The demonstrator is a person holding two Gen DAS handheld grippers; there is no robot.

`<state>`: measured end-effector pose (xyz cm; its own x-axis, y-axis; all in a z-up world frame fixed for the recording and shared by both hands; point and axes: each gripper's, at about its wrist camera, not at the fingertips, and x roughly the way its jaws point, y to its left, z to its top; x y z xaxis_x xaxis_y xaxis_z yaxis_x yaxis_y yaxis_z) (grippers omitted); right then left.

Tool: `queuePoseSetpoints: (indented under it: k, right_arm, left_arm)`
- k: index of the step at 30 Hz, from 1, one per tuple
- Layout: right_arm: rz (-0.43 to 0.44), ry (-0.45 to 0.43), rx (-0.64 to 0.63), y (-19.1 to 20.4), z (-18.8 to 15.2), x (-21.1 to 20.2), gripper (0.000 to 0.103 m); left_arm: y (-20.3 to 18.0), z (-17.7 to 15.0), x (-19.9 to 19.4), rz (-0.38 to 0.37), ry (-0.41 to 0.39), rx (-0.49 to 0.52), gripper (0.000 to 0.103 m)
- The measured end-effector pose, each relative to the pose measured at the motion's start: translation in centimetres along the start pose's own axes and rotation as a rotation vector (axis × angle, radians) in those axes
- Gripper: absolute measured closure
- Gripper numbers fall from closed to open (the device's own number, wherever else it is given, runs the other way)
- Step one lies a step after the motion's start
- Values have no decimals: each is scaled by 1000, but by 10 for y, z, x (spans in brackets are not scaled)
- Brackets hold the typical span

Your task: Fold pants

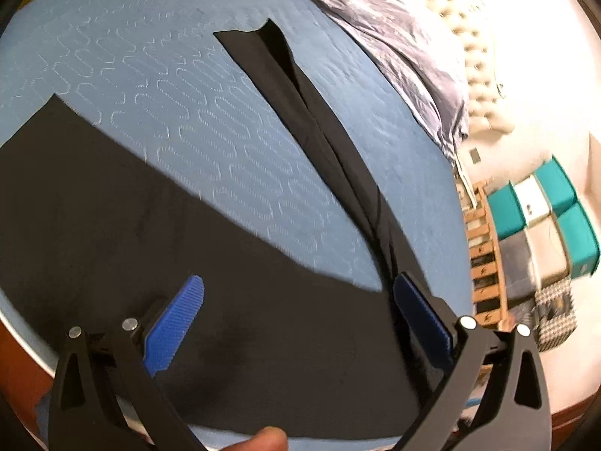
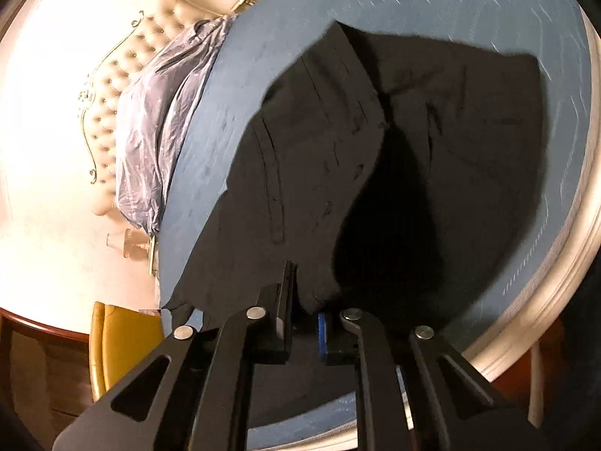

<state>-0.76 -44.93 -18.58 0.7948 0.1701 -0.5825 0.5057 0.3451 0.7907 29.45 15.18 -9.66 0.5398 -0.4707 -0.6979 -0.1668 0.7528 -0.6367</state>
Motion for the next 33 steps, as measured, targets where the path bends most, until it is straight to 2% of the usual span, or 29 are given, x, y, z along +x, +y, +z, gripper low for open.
queuePoseSetpoints:
  k: [4, 7, 9, 12, 14, 16, 20, 23, 25, 27, 30, 33]
  right_arm:
    - [32, -4, -46, 10, 9, -8, 95]
    - [37, 8, -72, 13, 11, -14, 95]
    - [38, 19, -83, 15, 12, -15, 95]
    - [35, 16, -105, 19, 18, -17, 95]
    - [24, 16, -122, 18, 18, -19, 95]
    - [-3, 20, -148, 22, 18, -16, 95]
    - [-24, 29, -152, 21, 22, -10, 95]
    - [-30, 34, -151, 20, 25, -8, 95]
    - [-40, 39, -156, 19, 25, -6, 95]
    - [-50, 43, -154, 18, 25, -3, 95]
    - [-44, 47, -138, 16, 29, -5, 95]
    - [-22, 23, -185, 28, 46, -17, 95]
  left_arm:
    - [7, 61, 16, -102, 8, -104, 2]
    - [15, 137, 40, -157, -15, -176, 4]
    - [21, 176, 58, -131, -16, -196, 22]
    - [24, 217, 85, -85, -7, -217, 28]
    - [22, 239, 107, -85, 3, -233, 29]
    - [15, 259, 129, -82, 10, -223, 36]
    - [17, 285, 168, -57, 13, -246, 54]
    - [20, 301, 189, -37, 5, -258, 58]
    - [20, 306, 203, -21, 17, -256, 68]
    - [18, 312, 214, -3, 30, -244, 101]
    - [9, 313, 197, -4, 5, -190, 102]
    - [4, 301, 142, -57, -31, -161, 102]
